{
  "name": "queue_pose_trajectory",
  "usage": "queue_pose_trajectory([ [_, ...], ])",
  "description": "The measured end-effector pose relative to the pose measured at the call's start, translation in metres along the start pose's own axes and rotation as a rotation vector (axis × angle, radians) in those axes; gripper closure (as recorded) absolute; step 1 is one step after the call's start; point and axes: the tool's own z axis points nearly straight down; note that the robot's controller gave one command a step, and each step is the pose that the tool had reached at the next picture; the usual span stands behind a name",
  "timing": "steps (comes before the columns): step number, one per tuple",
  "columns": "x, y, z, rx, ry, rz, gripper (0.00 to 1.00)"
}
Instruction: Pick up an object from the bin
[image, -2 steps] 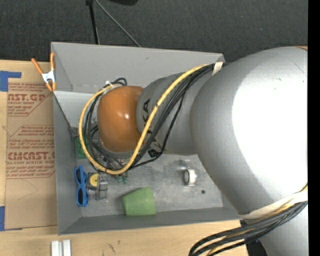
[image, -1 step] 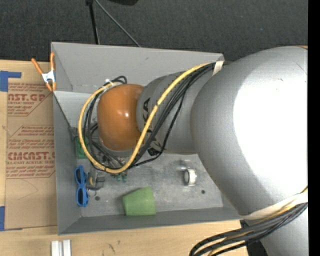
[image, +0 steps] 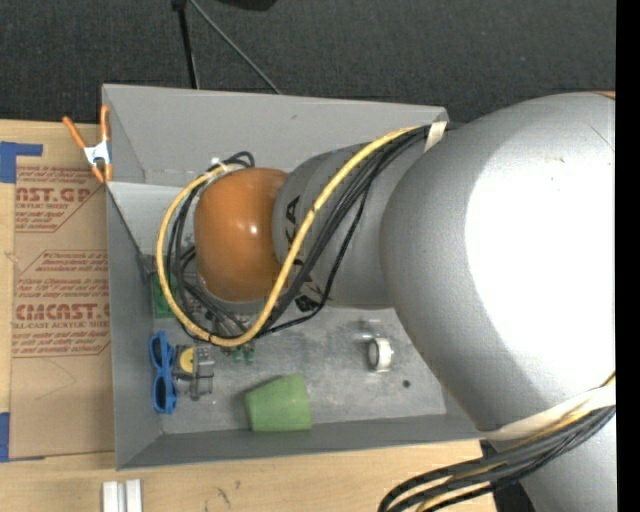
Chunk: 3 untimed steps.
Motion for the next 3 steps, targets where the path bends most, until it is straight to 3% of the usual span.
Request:
queue_pose_trajectory([
  [1,0.004,0.004,0.035,0.001,-0.002,-0.378,0.0],
  [2,-0.011,-0.014,0.035,0.001,-0.002,-0.529,0.0],
  [3,-0.002,0.011,0.034,0.002,0.0,-1.077,0.0],
])
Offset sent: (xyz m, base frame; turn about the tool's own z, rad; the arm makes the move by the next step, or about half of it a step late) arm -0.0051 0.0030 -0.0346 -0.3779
